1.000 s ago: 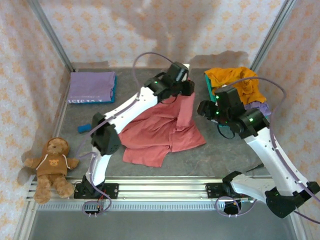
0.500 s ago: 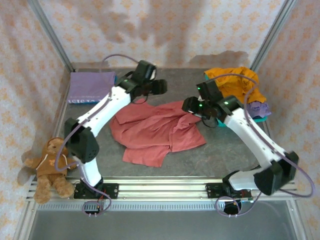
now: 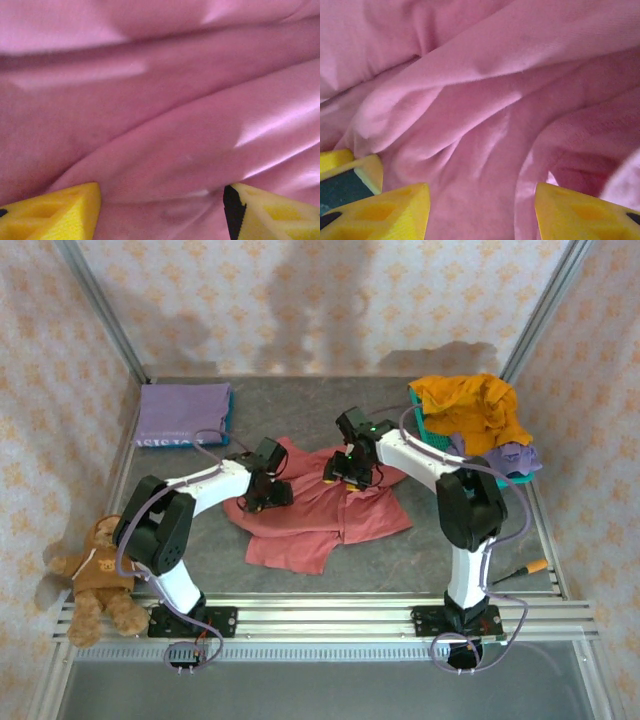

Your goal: Fold and stack the t-shirts

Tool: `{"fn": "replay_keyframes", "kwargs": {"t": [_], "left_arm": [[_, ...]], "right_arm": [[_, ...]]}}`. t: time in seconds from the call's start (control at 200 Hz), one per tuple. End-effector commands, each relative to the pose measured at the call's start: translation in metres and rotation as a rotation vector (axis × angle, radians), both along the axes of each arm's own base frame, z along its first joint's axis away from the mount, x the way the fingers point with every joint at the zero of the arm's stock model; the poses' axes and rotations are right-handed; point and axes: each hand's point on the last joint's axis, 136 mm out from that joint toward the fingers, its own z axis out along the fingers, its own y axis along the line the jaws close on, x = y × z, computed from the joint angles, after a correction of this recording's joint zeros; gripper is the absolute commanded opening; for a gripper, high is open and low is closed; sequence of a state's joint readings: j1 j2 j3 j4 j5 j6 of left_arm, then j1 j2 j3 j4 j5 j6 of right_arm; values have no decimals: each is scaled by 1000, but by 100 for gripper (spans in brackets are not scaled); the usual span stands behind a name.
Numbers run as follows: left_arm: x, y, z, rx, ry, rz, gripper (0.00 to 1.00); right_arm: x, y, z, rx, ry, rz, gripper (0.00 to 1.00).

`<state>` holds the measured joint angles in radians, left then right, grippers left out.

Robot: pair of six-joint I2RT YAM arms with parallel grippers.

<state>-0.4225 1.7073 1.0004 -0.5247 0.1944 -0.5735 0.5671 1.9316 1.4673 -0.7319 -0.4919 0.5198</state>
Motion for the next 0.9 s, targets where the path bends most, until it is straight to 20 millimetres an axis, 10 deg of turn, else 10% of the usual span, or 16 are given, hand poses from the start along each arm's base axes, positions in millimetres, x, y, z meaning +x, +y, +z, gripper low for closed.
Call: {"fn": "replay_keyframes", "kwargs": {"t": [0.0, 0.43, 0.691, 0.896], "left_arm": [[11, 16, 2, -11, -77, 126, 69], [0, 68, 17, -75, -169, 290, 69], [17, 105, 93, -11, -325, 294, 67], [26, 161, 84, -146, -266, 436, 50]], "right_arm": [[-1, 16, -12, 29, 24, 22, 57], [-58, 70, -55, 32, 156, 159, 57], [-42, 87, 11, 109, -39, 138, 56], [-28, 84, 50, 132, -96, 146, 56]]}}
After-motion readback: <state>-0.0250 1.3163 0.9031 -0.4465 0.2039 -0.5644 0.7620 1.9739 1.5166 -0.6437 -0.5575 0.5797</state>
